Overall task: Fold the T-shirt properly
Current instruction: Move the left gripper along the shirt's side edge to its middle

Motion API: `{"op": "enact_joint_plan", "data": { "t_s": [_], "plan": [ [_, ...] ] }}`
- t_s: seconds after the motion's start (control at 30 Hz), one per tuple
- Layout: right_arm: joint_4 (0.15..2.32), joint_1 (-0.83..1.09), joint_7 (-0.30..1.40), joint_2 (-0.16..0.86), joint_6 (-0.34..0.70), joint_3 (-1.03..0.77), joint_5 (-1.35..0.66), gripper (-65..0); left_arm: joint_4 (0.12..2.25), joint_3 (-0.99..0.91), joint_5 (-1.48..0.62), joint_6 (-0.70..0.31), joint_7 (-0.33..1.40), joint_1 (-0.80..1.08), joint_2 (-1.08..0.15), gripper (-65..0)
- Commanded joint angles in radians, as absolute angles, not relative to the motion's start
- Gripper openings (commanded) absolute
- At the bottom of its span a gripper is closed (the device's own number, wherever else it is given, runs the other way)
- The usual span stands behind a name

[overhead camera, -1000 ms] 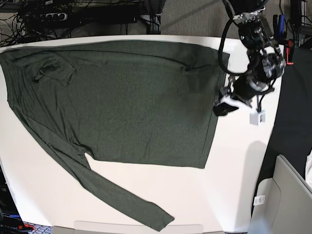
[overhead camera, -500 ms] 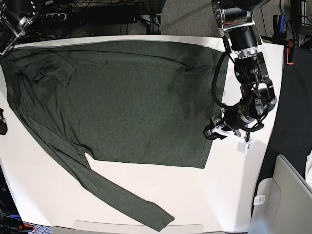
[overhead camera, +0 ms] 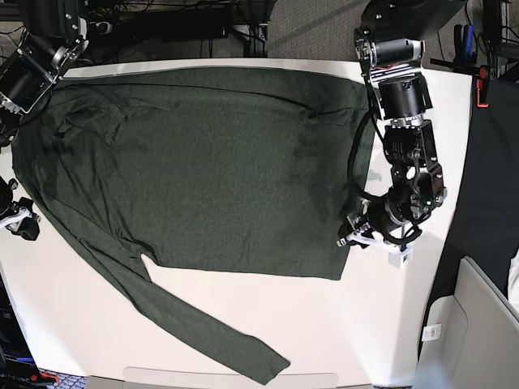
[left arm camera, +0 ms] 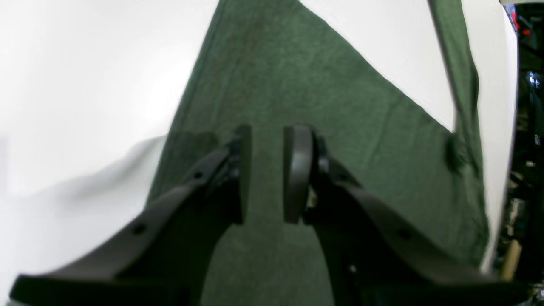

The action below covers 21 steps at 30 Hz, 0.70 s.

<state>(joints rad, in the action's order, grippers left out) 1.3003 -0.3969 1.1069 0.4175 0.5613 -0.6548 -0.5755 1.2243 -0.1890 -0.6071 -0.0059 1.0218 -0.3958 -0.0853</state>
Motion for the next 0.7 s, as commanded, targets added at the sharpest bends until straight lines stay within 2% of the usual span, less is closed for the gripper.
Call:
{"op": "enact_joint_plan", "data": {
  "t_s": [0.0, 0.23, 0.47, 0.67],
  "plan": [
    [1.316, -0.424, 1.086, 0.440, 0.567, -0.659, -0.595, -46.8, 1.214, -0.168, -0.604, -0.010, 0.987, -0.429, -0.093, -51.8],
    [1.317, -0.414, 1.086, 0.444, 0.567, -0.661, -0.659, -46.8, 1.132, -0.065, -0.570, -0.010, 0.794, -0.426, -0.093, -51.8],
    [1.317, -0.392, 1.089, 0.444, 0.567, -0.708, -0.664, -46.8, 1.073, -0.062, -0.568, -0.007, 0.704, -0.424, -0.096, -51.8],
    [1.317, -0.390, 1.089, 0.441, 0.567, -0.708, -0.664, -46.8, 1.073, -0.065, -0.568, -0.007, 0.691, -0.427, -0.136, -51.8]
  ]
}}
